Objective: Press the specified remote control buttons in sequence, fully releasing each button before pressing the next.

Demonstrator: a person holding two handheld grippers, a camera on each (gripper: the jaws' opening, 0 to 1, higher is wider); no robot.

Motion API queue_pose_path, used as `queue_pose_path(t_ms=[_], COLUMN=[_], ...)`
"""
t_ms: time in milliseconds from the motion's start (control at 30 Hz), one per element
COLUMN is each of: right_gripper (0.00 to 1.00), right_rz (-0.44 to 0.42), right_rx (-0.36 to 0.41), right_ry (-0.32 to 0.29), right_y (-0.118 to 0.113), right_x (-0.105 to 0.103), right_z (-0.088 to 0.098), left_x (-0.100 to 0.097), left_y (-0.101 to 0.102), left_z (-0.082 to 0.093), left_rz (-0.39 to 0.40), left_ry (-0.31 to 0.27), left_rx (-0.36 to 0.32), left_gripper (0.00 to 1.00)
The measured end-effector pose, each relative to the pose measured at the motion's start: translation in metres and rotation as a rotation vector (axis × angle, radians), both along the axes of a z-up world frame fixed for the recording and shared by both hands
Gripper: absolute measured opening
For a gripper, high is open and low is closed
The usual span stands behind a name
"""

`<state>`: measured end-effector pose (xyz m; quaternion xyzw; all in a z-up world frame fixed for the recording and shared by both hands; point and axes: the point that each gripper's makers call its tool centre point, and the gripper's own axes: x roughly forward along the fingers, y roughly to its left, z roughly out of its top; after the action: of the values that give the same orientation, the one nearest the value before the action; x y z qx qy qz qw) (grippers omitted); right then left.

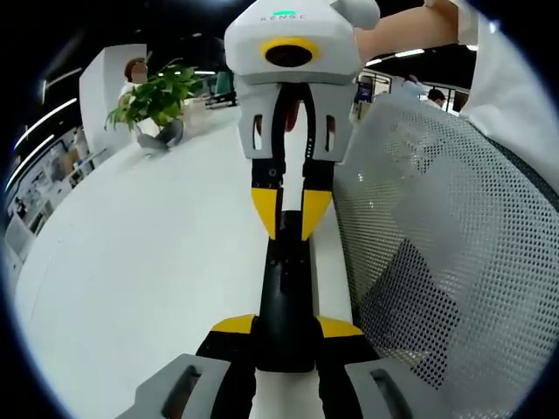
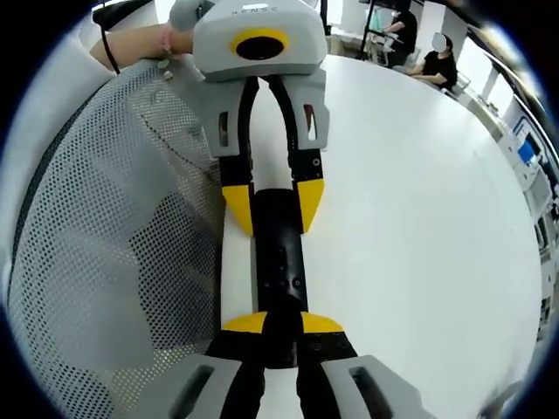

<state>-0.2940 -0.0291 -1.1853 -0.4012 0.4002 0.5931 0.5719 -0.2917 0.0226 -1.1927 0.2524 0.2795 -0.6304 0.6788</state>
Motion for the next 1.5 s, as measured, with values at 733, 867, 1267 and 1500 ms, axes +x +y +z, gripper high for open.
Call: queue_pose_path(t_ms=[733, 867, 1267, 1500], right_gripper=[0.09, 0.09, 0.08, 0.07], right_rz=[-0.049, -0.069, -0.037, -0.051], right_rx=[0.035, 0.066, 0.107, 0.105], right_ry=[-0.037, -0.043, -0.019, -0.024], right_y=[-0.0024, -0.0027, -0.0019, -0.0039], right_x=[-0.0005, -0.0002, -0.0002, -0.0005], right_z=[-0.0002, 0.0004, 0.0016, 0.0017], left_x=[-0.0015, -0.0021, -0.0025, -0.0027], left_y=[0.0008, 0.001, 0.0014, 0.0014], left_z=[0.0012, 0.0018, 0.0018, 0.0015], left_rz=[0.003, 0.0, -0.001, 0.002], left_ry=[0.003, 0.002, 0.002, 0.002], left_rx=[-0.014, -0.016, -0.02, -0.02], left_gripper=[0.25, 0.25, 0.25, 0.25])
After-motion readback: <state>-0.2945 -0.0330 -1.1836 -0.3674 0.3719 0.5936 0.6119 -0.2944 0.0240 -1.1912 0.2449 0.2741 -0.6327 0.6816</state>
